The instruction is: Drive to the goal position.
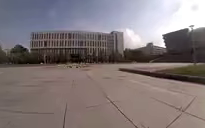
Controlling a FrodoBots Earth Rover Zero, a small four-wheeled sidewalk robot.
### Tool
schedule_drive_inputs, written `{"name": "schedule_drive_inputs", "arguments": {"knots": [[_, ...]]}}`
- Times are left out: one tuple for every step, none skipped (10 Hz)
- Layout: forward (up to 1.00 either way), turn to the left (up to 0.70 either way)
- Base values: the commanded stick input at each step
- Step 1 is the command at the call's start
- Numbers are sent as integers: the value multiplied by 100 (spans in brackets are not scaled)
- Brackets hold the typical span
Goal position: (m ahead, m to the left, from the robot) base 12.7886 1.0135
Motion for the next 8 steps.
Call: {"name": "schedule_drive_inputs", "arguments": {"knots": [[100,4],[100,4],[100,4],[100,4],[100,4],[100,4],[100,4],[100,4]]}}
